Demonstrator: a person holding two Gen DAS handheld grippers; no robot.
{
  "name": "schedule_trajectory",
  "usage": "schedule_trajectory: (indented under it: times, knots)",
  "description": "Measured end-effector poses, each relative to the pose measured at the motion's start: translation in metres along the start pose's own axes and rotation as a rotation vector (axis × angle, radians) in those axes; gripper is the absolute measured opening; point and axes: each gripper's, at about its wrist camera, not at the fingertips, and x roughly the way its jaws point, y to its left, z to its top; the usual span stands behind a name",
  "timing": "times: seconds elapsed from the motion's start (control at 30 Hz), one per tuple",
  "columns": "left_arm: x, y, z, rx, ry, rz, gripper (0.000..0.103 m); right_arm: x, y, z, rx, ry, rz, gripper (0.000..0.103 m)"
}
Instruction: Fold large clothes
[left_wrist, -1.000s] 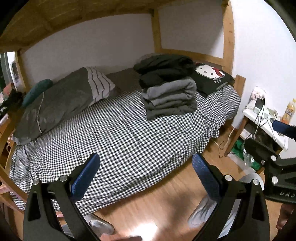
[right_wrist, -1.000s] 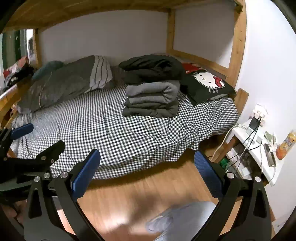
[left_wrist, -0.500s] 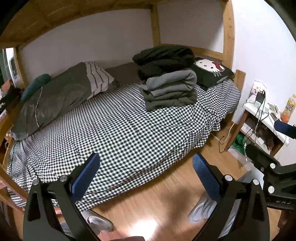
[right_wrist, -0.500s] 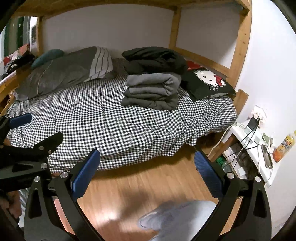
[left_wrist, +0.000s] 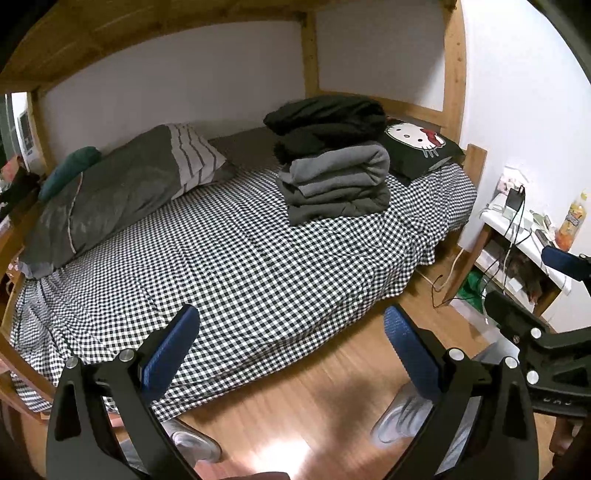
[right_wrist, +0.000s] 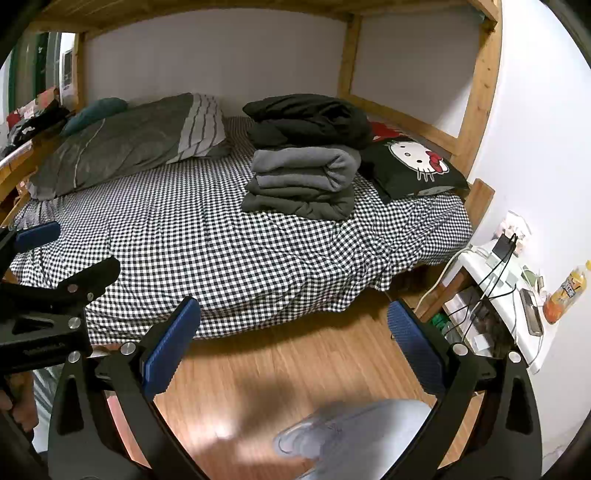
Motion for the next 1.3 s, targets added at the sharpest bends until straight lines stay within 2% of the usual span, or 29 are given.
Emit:
schedule_trajectory:
  times: [1.3]
  knots:
    - [0.0014,-0.0061,-0.0012,0.009,0.008,0.008,0.098,0.0004,0.0018,-0.0014,-0.017,-0.004,-0.007,0.099]
